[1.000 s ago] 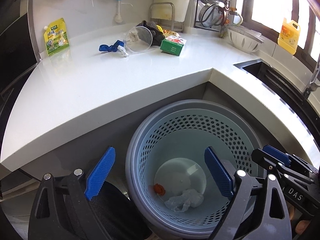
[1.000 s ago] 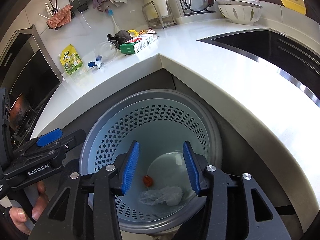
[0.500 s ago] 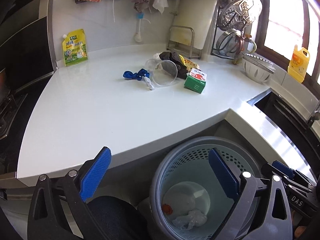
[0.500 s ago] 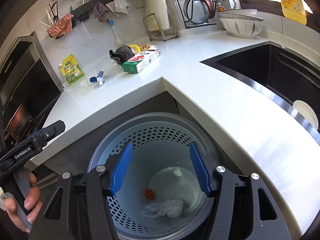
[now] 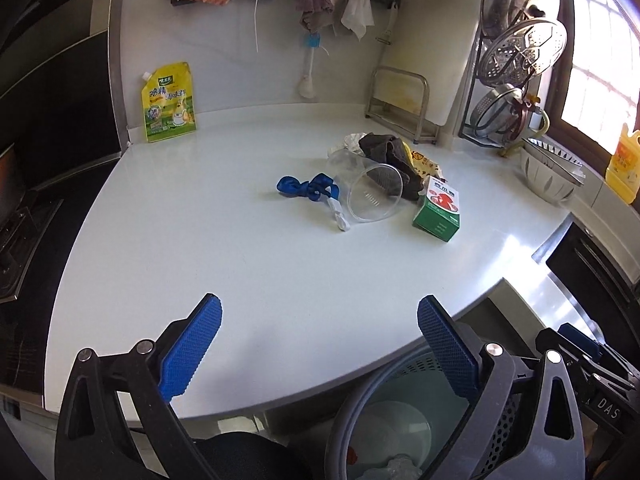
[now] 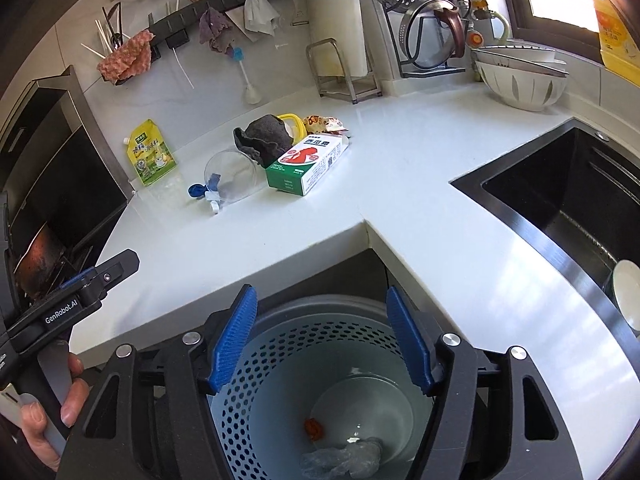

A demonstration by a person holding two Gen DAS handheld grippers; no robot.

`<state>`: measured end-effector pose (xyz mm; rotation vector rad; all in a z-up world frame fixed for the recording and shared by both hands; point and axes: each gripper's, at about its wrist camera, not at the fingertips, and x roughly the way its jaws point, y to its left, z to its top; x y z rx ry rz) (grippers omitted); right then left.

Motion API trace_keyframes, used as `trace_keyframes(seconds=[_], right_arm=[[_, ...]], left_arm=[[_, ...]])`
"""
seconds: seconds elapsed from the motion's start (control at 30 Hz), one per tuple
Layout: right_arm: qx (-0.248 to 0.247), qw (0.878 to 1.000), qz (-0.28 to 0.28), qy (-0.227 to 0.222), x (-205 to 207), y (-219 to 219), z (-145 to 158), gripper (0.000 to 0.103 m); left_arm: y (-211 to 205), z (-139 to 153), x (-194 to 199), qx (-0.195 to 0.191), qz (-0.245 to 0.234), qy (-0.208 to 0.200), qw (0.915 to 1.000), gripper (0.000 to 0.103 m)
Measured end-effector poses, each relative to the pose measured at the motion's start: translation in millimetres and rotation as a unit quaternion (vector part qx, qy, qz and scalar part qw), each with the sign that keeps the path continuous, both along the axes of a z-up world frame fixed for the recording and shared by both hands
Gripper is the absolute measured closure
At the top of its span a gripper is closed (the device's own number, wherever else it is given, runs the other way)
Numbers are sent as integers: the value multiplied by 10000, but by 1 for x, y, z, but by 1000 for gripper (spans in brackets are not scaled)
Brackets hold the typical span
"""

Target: Collect trash

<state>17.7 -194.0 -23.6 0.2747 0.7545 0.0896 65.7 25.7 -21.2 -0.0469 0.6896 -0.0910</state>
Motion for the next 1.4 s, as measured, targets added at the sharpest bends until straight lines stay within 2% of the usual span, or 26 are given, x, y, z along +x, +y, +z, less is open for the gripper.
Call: trace_keyframes(seconds=[0.47,0.6,1.1,1.4], right_arm=[[-123,9999,50,74,86,15,2,36],[-76,10000,-16,57,105,16,-1,31],[-85,9998,-121,122,160,38,-8,24],[-256,9985,-376,293,184,46,-12,24]], left_arm=[[6,-1,65,64,181,31,9998,7],[6,-6,76,157,192,68,9997,7],[15,-8,95,215,356,36,9991,7],[17,-11,97,175,361,77,9992,7]])
